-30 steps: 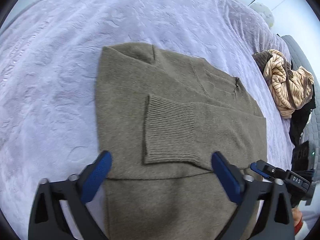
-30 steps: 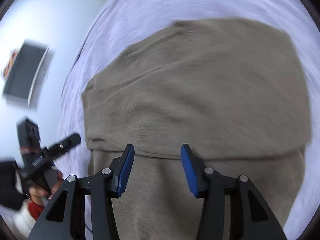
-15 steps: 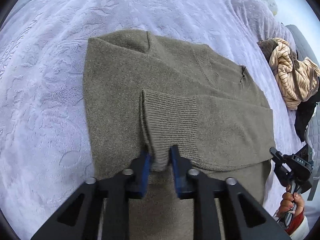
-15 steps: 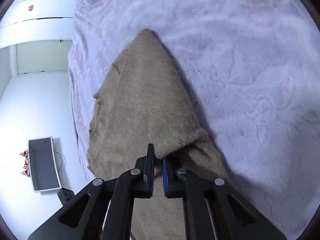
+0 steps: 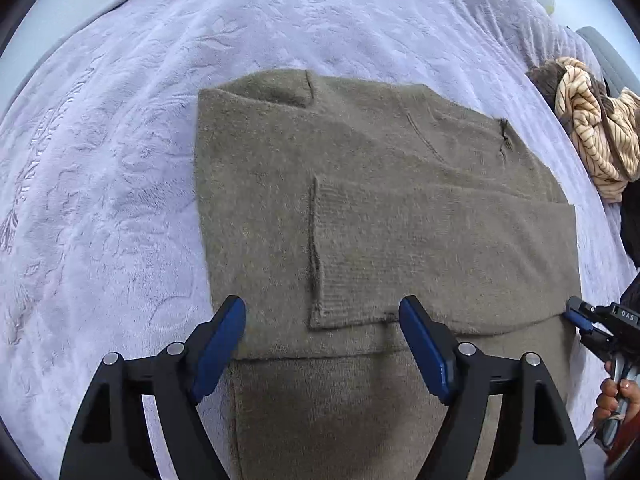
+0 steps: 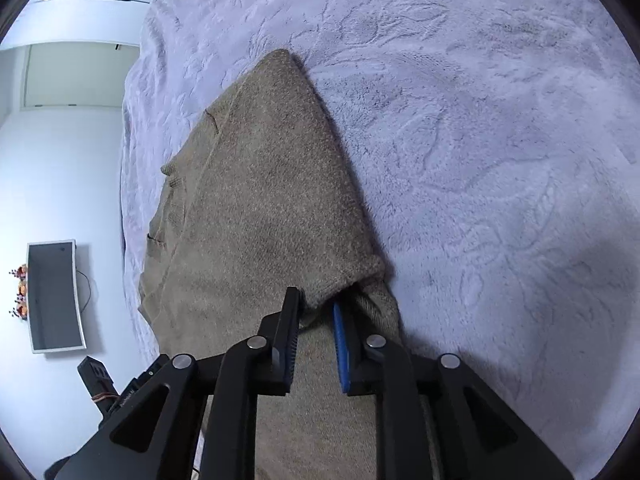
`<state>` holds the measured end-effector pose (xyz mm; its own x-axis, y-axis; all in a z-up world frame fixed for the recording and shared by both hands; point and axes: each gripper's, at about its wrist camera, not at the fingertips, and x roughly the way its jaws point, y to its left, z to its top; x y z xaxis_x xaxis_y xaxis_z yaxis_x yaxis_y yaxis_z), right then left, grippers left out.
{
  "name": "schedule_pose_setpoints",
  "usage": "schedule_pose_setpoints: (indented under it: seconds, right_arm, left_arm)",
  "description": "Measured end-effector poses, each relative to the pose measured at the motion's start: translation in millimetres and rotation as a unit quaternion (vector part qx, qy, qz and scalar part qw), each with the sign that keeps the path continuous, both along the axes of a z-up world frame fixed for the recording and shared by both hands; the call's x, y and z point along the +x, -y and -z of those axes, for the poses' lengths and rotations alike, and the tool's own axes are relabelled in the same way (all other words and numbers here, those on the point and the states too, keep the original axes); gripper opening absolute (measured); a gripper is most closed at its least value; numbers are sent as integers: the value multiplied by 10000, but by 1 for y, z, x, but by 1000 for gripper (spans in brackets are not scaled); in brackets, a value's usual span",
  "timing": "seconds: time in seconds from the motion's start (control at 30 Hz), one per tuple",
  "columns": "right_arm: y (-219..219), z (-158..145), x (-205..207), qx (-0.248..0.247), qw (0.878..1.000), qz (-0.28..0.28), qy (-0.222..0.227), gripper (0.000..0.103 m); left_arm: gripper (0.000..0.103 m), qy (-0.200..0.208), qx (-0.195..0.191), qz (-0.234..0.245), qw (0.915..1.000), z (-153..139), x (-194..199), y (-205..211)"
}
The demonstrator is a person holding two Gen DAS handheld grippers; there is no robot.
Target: Fold small clothes
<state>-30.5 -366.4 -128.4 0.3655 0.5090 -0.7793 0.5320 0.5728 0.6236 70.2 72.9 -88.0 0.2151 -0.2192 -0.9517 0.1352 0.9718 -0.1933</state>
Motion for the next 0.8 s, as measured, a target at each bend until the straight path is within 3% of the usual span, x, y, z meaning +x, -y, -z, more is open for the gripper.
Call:
schedule_pose_setpoints:
  seconds: [0.07, 0.1, 0.17, 0.33, 0.5, 0.53, 0.6, 0.67, 0.7, 0.8]
  right_arm:
    - [1, -7, -5, 26, 10000, -79, 10, 49]
    - [0, -11, -7, 22, 9999, -110, -4, 52]
    - [0, -17, -10, -162, 9997, -167, -59, 52]
    - [5, -42, -3, -1171, 9923, -348, 198, 52]
    - [28, -5, 13, -632, 9978, -100, -190, 52]
    - [32, 3, 14, -418, 9989, -21, -217, 51]
    - [40, 10, 12, 132, 9998, 132, -71, 19]
    - [44, 7, 9, 493, 9985, 126, 194, 19]
    - [45, 4, 9, 389, 9989, 11, 261, 19]
    - [49, 18, 9, -24, 9998, -158, -109, 19]
  left_arm:
    - [79, -92, 49, -11, 9999, 3, -1, 0]
    - [79, -94, 74, -21, 9999, 3, -2, 0]
    - [79, -82, 127, -37, 9999, 1, -4, 1]
    - [79, -8, 167, -59, 9998, -3, -9, 2]
    - [79, -11, 192, -123, 9997, -2, -12, -3]
    - [79, 3, 186, -130, 9997, -3, -12, -3]
    - [79, -2, 194, -127, 9997, -3, -12, -3]
    - [79, 5, 207, -121, 9997, 0, -13, -2]
    - [79, 2, 225, -115, 9997, 3, -13, -2]
    - [79, -19, 308, -66, 9995, 9, -14, 5]
